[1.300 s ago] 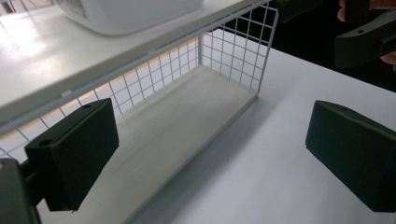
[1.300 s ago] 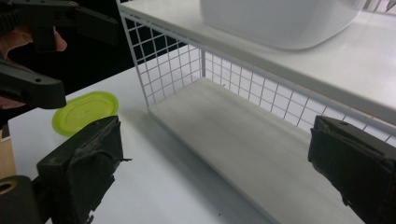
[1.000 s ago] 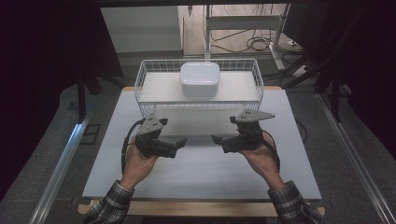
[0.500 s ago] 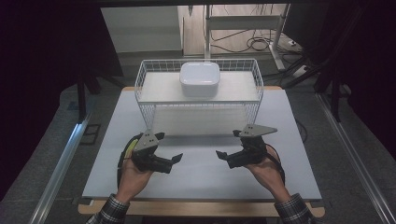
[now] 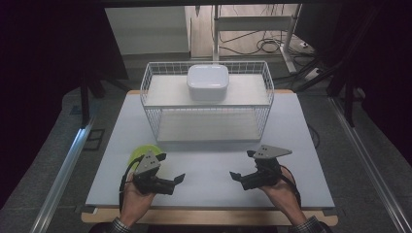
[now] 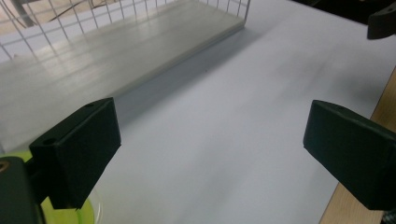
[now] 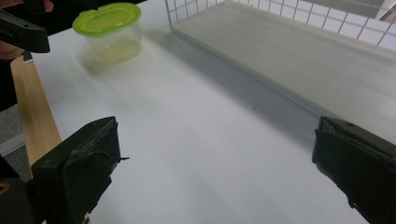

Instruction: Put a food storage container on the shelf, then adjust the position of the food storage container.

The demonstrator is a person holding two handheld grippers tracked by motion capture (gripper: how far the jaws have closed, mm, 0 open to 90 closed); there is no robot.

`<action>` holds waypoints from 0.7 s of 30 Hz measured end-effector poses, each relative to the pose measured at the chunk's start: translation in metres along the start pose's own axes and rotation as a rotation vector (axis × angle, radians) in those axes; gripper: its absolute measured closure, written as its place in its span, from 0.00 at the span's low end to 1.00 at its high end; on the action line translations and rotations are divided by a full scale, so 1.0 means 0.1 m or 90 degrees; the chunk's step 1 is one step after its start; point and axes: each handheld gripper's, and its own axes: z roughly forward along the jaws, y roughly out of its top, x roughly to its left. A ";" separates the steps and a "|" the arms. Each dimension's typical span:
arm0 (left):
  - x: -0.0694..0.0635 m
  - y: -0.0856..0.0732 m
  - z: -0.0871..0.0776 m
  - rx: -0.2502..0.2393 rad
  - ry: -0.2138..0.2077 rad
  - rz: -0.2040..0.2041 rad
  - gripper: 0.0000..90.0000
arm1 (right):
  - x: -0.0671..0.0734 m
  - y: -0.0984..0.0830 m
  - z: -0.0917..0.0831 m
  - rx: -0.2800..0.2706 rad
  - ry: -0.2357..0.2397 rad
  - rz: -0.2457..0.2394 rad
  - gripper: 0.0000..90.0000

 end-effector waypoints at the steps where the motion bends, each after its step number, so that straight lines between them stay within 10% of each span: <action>1: -0.01 -0.03 0.00 0.004 0.000 0.002 0.04 | 0.00 -0.03 0.00 0.002 -0.001 0.000 0.02; 13: -0.12 -0.22 0.05 0.063 0.017 0.039 0.02 | -0.04 -0.32 -0.02 0.033 -0.009 0.023 0.01; 21: -0.03 -0.20 0.03 0.080 0.036 0.021 0.00 | -0.06 -0.32 -0.02 0.027 -0.010 0.026 0.01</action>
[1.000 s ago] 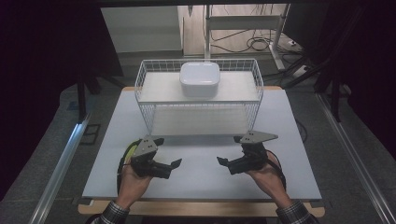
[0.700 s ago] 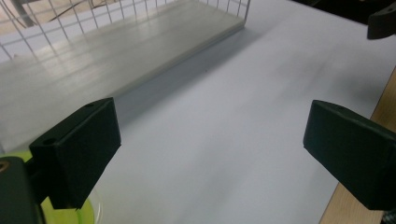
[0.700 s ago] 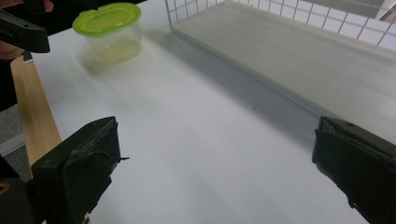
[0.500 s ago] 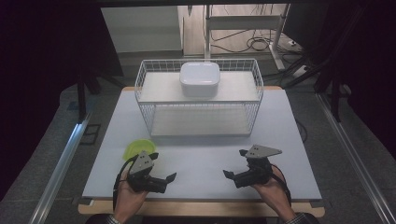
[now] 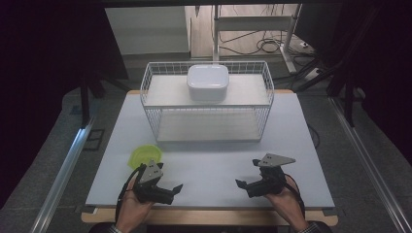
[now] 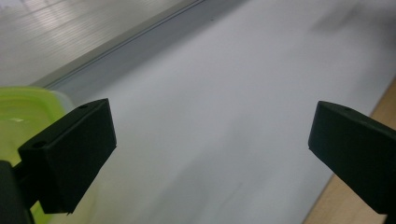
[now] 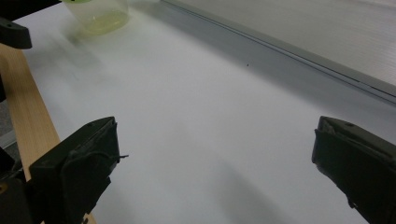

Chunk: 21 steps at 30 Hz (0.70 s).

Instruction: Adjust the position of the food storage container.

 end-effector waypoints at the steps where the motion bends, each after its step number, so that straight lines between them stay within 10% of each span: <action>1: 0.02 0.00 -0.01 0.000 0.007 0.001 0.00 | 0.00 0.00 0.00 0.000 0.000 -0.001 0.01; 9: 0.21 -0.01 -0.23 -0.024 0.068 -0.011 0.13 | -0.05 -0.05 0.06 0.012 0.007 0.010 0.02; 21: 0.56 -0.14 -0.50 -0.076 0.096 -0.089 0.69 | -0.06 -0.07 0.10 0.016 0.013 0.011 0.02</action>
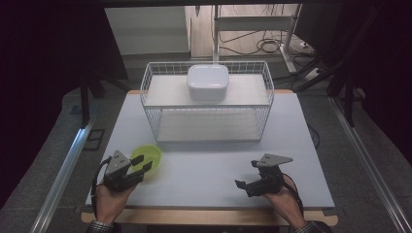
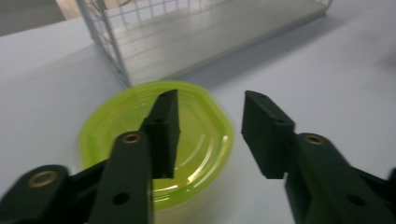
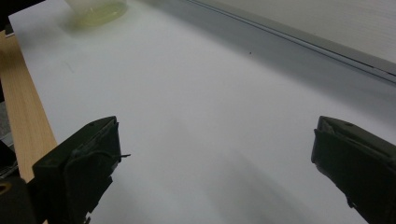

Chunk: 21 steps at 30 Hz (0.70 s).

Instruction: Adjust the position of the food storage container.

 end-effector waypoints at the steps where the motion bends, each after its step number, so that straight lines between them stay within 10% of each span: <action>1: 0.03 -0.01 -0.01 -0.003 0.006 -0.003 0.71 | 0.00 0.00 0.00 0.000 0.000 -0.001 0.02; 10: 0.30 -0.09 -0.09 -0.002 0.057 -0.048 1.00 | 0.00 -0.01 0.02 0.008 0.007 0.000 0.03; 21: 0.73 -0.24 0.08 0.047 0.104 -0.109 1.00 | 0.00 -0.01 0.05 0.025 0.004 -0.005 0.03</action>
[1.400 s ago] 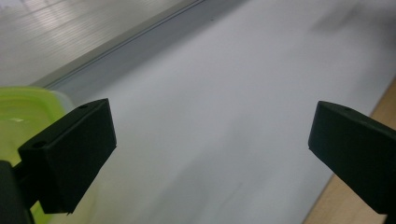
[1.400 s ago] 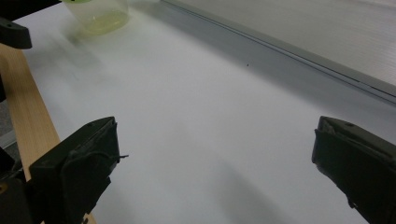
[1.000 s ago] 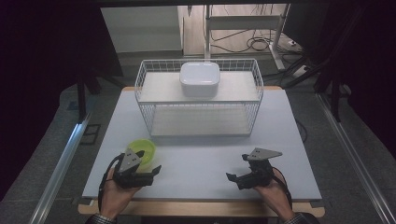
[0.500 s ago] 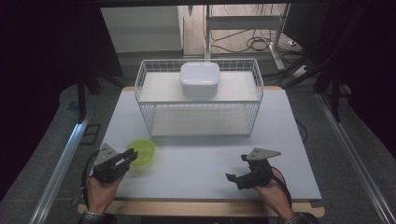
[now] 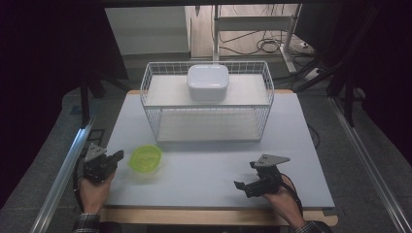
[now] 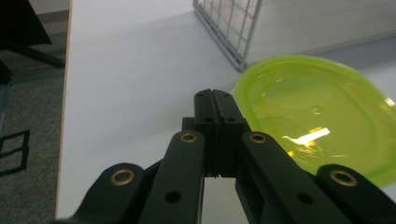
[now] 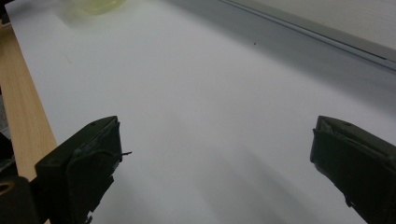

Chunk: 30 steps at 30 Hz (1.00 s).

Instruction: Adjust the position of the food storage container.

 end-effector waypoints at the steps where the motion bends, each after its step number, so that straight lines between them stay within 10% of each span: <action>1: 0.00 0.00 0.03 0.004 -0.002 0.000 1.00 | 0.00 0.00 0.01 0.001 0.001 0.000 0.03; 12: -0.12 0.03 0.19 0.046 0.018 0.007 1.00 | 0.01 -0.01 0.03 0.016 -0.005 -0.002 0.03; 30: -0.48 0.07 0.25 0.053 -0.032 0.028 1.00 | 0.02 -0.02 0.06 0.031 -0.007 -0.011 0.03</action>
